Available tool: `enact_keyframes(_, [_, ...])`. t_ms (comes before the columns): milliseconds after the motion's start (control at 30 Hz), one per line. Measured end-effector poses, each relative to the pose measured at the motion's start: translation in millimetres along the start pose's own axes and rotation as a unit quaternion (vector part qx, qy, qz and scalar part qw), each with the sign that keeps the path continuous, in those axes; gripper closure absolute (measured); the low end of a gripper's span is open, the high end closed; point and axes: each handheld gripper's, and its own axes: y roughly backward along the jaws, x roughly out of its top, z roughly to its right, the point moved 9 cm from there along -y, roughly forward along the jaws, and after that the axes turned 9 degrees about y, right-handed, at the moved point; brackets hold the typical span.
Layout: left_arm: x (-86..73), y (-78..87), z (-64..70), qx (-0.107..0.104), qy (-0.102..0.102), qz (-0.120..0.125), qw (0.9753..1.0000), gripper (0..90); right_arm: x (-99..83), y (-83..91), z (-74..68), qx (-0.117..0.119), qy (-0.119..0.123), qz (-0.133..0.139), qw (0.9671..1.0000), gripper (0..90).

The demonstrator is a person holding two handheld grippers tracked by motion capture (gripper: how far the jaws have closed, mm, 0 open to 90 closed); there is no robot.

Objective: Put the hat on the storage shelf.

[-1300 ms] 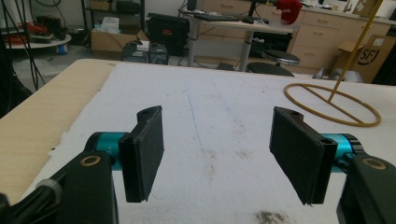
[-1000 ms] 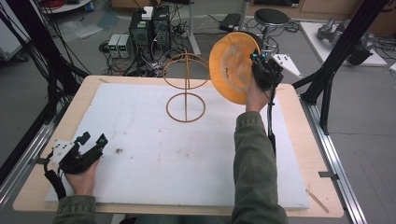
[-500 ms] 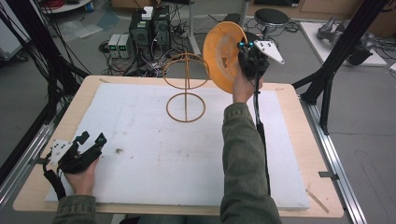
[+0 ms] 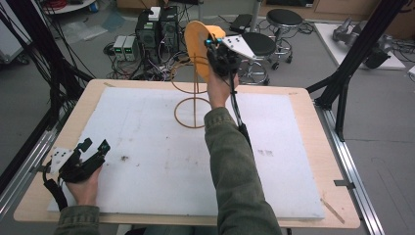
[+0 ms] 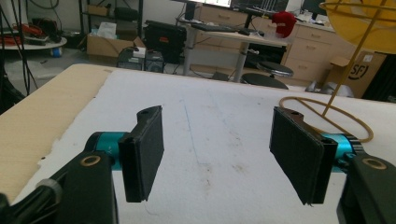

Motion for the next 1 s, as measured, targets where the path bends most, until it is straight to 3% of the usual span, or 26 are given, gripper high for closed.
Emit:
enact_keyframes(100, [0.3,0.6,-0.2,-0.001,-0.001,0.001,1.0,35.3,3.4,-4.0,-26.6,0.025,0.024,0.003,0.9994,86.2])
enact_keyframes(200, [0.6,1.5,-0.8,0.0,0.001,0.001,1.0,35.3,-4.2,-6.2,-49.1,0.05,0.041,-0.01,0.9979,86.0])
enact_keyframes(367, [1.7,4.2,-2.9,0.004,0.002,0.004,1.0,35.3,-28.6,-8.3,-92.3,0.084,0.106,-0.044,0.9898,85.3])
enact_keyframes(400, [1.9,4.5,-3.0,0.004,0.003,0.004,1.0,35.3,-34.1,-8.3,-105.3,0.098,0.107,-0.046,0.9883,85.1])
enact_keyframes(467, [1.9,4.8,-3.4,0.005,0.003,0.004,1.0,35.3,-38.1,-7.9,-116.1,0.112,0.101,-0.048,0.9874,84.9])
enact_keyframes(533, [2.0,5.5,-3.9,0.005,0.003,0.004,1.0,35.3,-40.2,-8.2,-120.1,0.114,0.103,-0.05,0.9869,84.5])
enact_keyframes(600, [2.1,6.6,-4.5,0.006,0.004,0.004,1.0,35.3,-49.1,-8.7,-129.7,0.119,0.111,-0.066,0.9845,83.9])
enact_keyframes(733, [2.4,7.7,-5.4,0.007,0.005,0.005,1.0,35.3,-58.7,-10.8,-130.0,0.109,0.117,-0.085,0.9835,83.6])
enact_keyframes(867, [2.2,8.4,-7.0,0.01,0.006,0.004,0.9999,35.3,-67.0,-5.8,-126.8,0.106,0.105,-0.092,0.9845,83.7])
enact_keyframes(1000, [2.2,8.5,-7.5,0.01,0.005,0.004,0.9999,35.3,-97.6,8.3,-122.6,0.114,0.088,-0.105,0.9839,83.6])
